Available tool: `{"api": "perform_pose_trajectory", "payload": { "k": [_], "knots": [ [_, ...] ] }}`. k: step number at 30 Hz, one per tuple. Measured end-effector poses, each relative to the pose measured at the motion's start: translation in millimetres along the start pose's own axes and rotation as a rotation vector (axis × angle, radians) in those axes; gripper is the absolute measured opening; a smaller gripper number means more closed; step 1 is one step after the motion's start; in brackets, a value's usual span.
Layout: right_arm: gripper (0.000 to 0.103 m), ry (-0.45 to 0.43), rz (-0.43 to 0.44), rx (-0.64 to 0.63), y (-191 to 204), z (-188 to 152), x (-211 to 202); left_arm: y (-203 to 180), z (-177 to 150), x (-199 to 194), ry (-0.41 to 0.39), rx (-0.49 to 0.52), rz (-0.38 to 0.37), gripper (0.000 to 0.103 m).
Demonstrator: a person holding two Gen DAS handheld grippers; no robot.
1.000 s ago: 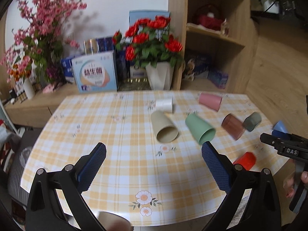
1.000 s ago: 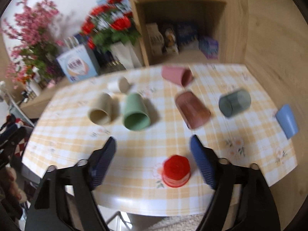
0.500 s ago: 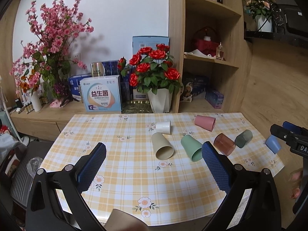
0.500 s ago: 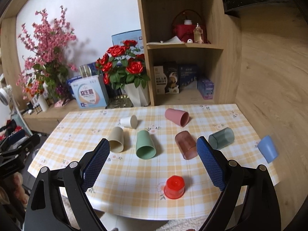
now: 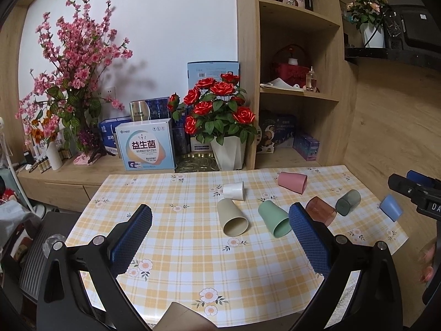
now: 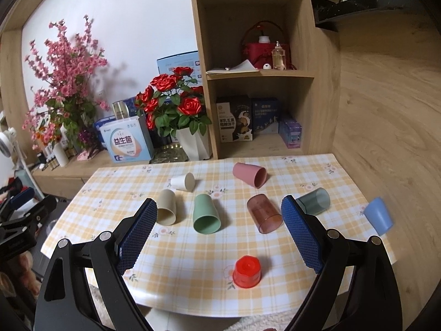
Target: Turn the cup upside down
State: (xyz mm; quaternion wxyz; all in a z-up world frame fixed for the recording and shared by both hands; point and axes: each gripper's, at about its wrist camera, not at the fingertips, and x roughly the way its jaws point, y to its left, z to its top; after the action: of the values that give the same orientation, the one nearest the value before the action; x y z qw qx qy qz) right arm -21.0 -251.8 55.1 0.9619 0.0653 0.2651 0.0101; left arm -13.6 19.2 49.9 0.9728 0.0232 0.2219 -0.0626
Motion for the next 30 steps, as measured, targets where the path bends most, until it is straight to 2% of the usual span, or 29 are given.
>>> {"api": "perform_pose_trajectory", "payload": {
  "k": [30],
  "knots": [
    [0.088, -0.007, -0.017, 0.015, -2.5, -0.1, -6.8, -2.6, 0.5, -5.7, -0.023, 0.002, -0.015, 0.097]
  ]
}}
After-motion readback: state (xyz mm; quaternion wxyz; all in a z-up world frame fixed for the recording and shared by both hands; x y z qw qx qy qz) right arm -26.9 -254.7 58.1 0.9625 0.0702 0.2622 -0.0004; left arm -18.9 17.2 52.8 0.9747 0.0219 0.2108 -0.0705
